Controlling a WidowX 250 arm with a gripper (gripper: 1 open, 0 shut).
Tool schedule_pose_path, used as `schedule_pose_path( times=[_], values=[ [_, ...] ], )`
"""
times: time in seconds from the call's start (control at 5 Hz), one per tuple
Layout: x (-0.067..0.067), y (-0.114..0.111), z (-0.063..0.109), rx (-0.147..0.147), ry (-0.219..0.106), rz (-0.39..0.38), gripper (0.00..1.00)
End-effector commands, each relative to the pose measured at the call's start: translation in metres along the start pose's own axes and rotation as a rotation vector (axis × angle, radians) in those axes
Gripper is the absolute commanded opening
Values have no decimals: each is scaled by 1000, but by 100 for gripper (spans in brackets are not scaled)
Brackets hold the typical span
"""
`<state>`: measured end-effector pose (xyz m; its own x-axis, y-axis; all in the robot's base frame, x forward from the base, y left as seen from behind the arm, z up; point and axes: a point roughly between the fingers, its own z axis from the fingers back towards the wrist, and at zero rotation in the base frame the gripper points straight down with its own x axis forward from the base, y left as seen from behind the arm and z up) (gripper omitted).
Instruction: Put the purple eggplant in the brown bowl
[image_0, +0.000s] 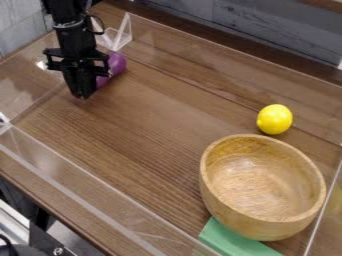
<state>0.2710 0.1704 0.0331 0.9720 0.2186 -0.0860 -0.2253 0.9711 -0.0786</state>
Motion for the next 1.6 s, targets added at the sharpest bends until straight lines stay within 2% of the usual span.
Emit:
schedule_pose_path(
  times=[0.0,1.4],
  values=[
    [11,-1,19,19,-59,-15,0],
    [5,-7,39,-7,-66,-33,0]
  ],
)
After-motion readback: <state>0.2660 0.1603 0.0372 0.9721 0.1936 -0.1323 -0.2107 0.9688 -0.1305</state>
